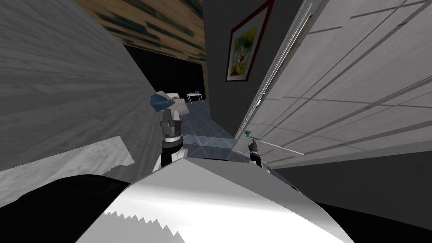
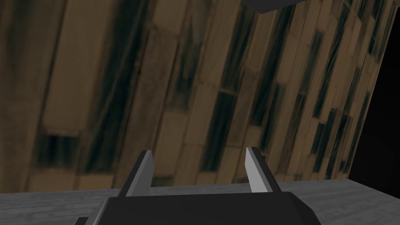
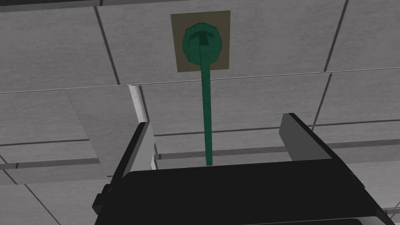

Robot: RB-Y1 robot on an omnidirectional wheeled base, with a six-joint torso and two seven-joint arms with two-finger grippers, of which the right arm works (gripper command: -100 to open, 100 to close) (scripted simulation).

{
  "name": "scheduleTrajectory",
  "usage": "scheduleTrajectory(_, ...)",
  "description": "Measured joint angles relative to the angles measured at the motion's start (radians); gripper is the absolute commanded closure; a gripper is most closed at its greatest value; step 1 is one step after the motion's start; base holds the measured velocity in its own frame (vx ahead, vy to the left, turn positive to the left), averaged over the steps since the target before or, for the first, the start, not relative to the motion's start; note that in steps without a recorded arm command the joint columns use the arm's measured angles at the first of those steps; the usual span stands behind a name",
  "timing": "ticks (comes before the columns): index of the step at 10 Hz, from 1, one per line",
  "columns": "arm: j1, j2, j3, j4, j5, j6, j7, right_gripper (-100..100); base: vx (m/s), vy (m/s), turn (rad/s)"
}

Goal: Pull the door open

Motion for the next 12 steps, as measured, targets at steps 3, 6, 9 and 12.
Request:
scheduleTrajectory(3, -0.001, 0.000, -0.004, 0.002, 0.001, 0.000, 0.001, -100, 0.235, -0.039, -0.047)
scheduleTrajectory(6, -0.001, 0.001, -0.005, 0.001, 0.001, 0.000, 0.001, 100, 0.017, -0.005, 0.001)
scheduleTrajectory(9, 0.000, 0.001, -0.005, 0.002, 0.001, 0.001, 0.001, 100, -0.021, 0.005, 0.001)
scheduleTrajectory(12, -0.003, -0.001, -0.005, -0.001, 0.001, 0.001, 0.001, 100, -0.136, -0.011, 0.030)
